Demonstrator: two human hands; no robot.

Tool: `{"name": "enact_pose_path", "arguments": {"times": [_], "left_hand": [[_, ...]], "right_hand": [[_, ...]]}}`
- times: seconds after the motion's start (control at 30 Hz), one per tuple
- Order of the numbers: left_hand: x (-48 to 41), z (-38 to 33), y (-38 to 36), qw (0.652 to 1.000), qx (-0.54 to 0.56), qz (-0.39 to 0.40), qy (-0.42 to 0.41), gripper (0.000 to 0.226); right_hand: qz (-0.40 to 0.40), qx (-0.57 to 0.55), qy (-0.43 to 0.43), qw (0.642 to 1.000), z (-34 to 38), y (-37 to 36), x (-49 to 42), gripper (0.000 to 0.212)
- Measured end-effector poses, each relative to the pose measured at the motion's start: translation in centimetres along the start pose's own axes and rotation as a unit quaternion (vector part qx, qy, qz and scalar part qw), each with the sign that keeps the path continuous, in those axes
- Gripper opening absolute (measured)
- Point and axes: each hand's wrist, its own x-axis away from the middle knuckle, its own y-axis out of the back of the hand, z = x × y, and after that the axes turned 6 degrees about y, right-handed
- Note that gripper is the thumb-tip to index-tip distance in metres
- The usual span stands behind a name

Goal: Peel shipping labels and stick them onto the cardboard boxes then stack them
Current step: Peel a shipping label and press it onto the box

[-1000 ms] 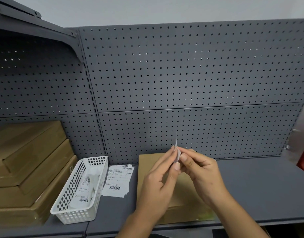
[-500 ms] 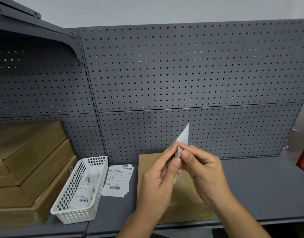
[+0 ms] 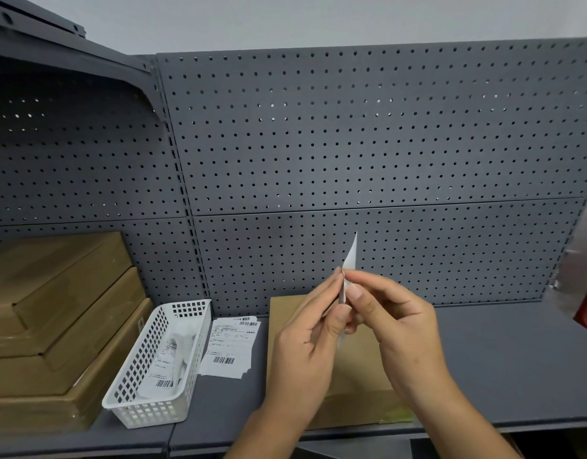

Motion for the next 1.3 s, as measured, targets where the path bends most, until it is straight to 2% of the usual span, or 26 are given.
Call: {"name": "enact_pose_path", "arguments": {"times": [0.17,0.3,0.5,0.73,0.8,0.9,1.0,1.13,1.23,1.3], "left_hand": [[-0.3,0.6,0.0,0.999,-0.029,-0.028,-0.02,0.038],[-0.3,0.2,0.2,0.999,-0.024,-0.012,-0.017,0.036],[-0.3,-0.5,-0.4,0.987,0.111,-0.006,0.115,0.032],[-0.8,-0.1,-0.3,0.969,0.175,-0.038,0.172,0.021],[-0.9,-0.2,-0.2,0.967,0.169,-0.044,0.186,0.022],[-0.7,-0.3,0.0,0.979,0.126,-0.026,0.158,0.021],[-0.6,-0.4,-0.2,0.979,0.141,-0.019,0.149,0.022],[-0.8,-0.2,-0.2,0.972,0.137,-0.046,0.183,0.008],[-1.1,0.1,0.1,0.971,0.118,-0.072,0.196,0.01],[-1.5,0.3,0.7,0.966,0.132,-0.096,0.199,0.013]], "right_hand": [[0.012,0.038,0.034,0.999,1.0,-0.5,0.3,0.01],[0.03,0.06,0.032,0.997,0.9,-0.4,0.2,0.006],[0.04,0.065,0.003,0.997,0.2,-0.1,-0.1,0.008],[0.038,0.067,-0.002,0.997,-0.2,-0.2,0.5,0.008],[0.041,0.071,-0.003,0.997,-0.1,0.0,0.5,0.008],[0.055,0.082,-0.007,0.995,0.0,-0.1,0.6,0.008],[0.052,0.074,-0.009,0.996,0.1,-0.2,0.7,0.007],[0.052,0.073,-0.009,0.996,-0.2,0.2,0.7,0.008],[0.04,0.074,-0.011,0.996,-0.2,0.4,0.8,0.01],[-0.001,0.065,-0.014,0.998,-0.2,0.9,0.6,0.01]]}}
